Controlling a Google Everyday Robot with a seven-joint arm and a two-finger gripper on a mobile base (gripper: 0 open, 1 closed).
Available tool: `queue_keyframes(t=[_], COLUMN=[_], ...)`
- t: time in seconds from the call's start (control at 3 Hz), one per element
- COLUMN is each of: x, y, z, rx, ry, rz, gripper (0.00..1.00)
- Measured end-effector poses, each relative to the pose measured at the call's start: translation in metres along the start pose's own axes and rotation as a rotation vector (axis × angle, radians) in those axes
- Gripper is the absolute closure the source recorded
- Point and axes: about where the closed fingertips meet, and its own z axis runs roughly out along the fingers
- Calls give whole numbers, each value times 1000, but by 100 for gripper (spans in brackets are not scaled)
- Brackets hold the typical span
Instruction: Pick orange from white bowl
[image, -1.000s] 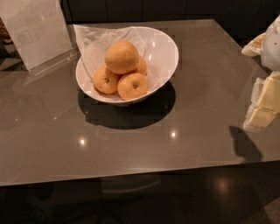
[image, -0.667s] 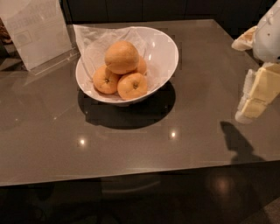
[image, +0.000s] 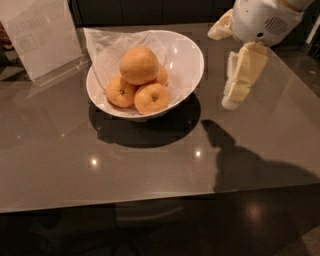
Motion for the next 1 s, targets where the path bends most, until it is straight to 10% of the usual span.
queue_keyframes(t=[1.0], x=[-41], y=[-29], z=[27], rx=[-31], ry=[-95], rz=[-71], gripper=[0])
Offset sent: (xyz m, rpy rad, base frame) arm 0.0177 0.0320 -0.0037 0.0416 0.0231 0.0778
